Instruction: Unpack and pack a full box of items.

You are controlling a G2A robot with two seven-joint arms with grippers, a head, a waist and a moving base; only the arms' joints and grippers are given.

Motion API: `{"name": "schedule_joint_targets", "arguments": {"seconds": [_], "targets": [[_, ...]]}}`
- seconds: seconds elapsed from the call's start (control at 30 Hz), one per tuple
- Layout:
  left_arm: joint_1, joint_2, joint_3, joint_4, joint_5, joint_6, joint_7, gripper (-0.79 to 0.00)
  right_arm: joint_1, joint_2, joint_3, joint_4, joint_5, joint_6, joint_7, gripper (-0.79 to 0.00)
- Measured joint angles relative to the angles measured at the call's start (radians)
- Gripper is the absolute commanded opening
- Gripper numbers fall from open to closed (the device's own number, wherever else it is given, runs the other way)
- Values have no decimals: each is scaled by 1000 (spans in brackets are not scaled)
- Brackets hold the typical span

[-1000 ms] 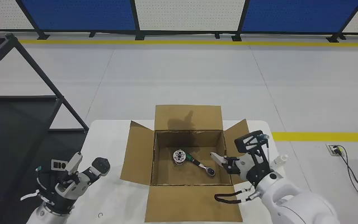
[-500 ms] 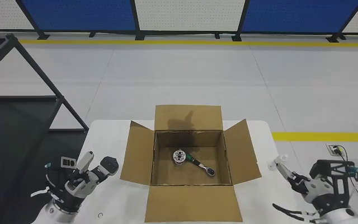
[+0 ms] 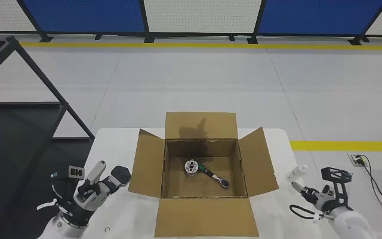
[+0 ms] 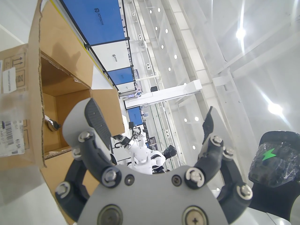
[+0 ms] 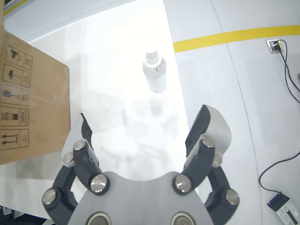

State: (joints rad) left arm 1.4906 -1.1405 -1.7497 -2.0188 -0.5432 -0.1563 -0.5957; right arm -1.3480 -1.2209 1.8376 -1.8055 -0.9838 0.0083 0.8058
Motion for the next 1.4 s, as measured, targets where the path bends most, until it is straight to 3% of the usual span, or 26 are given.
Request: {"name": "schedule_joint_targets", "arguments": {"seconds": [0.37,0.4,0.43,0.47,0.53,0.8,1.0,1.2,1.4], "targets": [[13,-1,0,-19,16,-5,30,0,296,14,-104,368,-35,-47,3,0],[15,-1,-2,-20,15,-7,33,0,311,15,-110,386,-37,-50,2,-135],[17,-1,-4,-21,14,-8,36,0,329,16,-115,408,-38,-54,2,-434],[19,-1,-6,-22,12,-10,38,0,340,17,-118,421,-38,-57,1,-585],[22,-2,-9,-21,7,-13,42,0,358,19,-122,445,-37,-64,-2,-785],[23,-2,-5,-16,7,-13,47,0,359,27,-127,470,-21,-76,-10,-785],[12,-2,6,-14,15,-5,39,0,308,32,-109,410,-1,-57,-33,-785],[8,-1,8,-12,12,-7,33,0,217,37,-80,220,13,-35,-50,-785],[21,-2,-3,-13,-6,-26,26,0,120,40,-54,-99,19,23,-24,-785]]}}
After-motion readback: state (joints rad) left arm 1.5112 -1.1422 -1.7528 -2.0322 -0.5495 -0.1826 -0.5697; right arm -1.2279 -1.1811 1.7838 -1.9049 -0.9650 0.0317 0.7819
